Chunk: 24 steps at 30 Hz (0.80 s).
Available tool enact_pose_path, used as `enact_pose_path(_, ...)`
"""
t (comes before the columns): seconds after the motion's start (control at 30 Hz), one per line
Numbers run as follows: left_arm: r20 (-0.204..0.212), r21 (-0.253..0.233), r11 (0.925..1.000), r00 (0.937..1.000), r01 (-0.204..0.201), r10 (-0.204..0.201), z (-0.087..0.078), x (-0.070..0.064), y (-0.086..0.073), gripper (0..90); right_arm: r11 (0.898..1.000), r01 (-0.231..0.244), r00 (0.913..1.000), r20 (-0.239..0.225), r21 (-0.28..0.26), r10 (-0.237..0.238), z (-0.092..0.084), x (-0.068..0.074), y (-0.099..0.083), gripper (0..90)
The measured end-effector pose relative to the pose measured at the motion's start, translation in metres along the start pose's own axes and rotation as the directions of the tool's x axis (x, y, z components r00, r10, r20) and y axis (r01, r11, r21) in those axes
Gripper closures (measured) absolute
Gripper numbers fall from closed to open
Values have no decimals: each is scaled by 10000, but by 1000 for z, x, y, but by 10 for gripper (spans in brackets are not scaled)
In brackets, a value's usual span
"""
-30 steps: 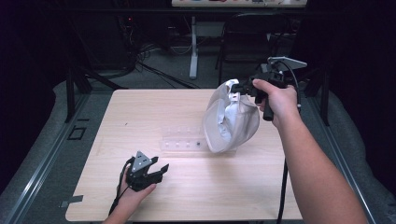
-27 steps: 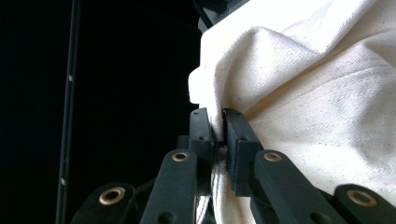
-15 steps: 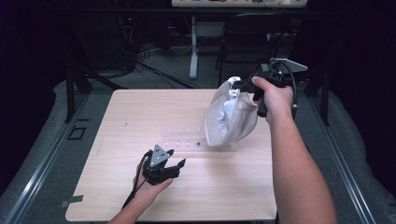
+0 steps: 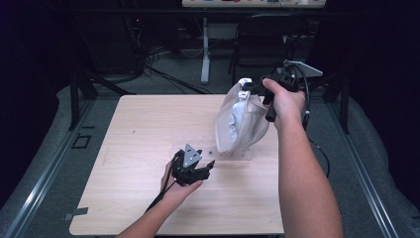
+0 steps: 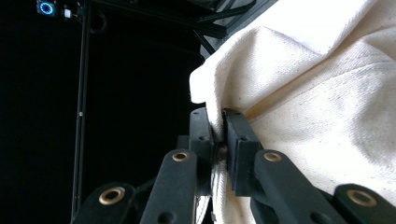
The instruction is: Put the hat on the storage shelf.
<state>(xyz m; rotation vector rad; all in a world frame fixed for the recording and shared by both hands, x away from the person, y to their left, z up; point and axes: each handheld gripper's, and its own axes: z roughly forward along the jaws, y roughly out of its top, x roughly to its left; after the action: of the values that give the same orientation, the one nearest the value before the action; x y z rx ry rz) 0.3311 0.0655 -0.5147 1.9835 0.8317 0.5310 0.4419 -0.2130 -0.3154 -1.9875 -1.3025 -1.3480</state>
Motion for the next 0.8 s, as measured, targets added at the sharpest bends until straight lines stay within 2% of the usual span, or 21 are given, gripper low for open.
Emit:
enact_pose_path(0.13,-143,-91,9999,9998,-124,123,5,-5,9,411,9999,95,10000,24,33,-95,5,0,-2,830)
enact_pose_path(0.2,-437,144,9993,9985,-332,338,10,-10,16,411,9999,73,9999,-92,107,-72,8,1,-3,830)
enact_pose_path(0.27,-471,190,9991,9981,-377,386,13,-14,21,412,9999,110,9999,-29,93,-110,11,1,-3,830)
enact_pose_path(0.37,-549,309,9980,9969,-545,562,17,-18,29,462,9999,61,10000,-58,89,-60,12,-1,-3,830)
enact_pose_path(0.47,-759,653,9952,9941,-728,777,26,-23,37,515,9998,109,9999,-122,179,-107,14,-2,-4,830)
enact_pose_path(0.7,-1073,1119,9896,9889,-909,1029,40,-29,40,536,9989,291,9995,-92,363,-288,15,2,-5,830)
enact_pose_path(0.77,-1097,1264,9868,9873,-1009,1150,41,-29,41,607,9987,374,9993,-10,350,-374,14,5,-6,829)
enact_pose_path(0.8,-1100,1283,9864,9870,-1024,1168,40,-29,41,607,9987,374,9993,-10,350,-374,14,5,-6,829)
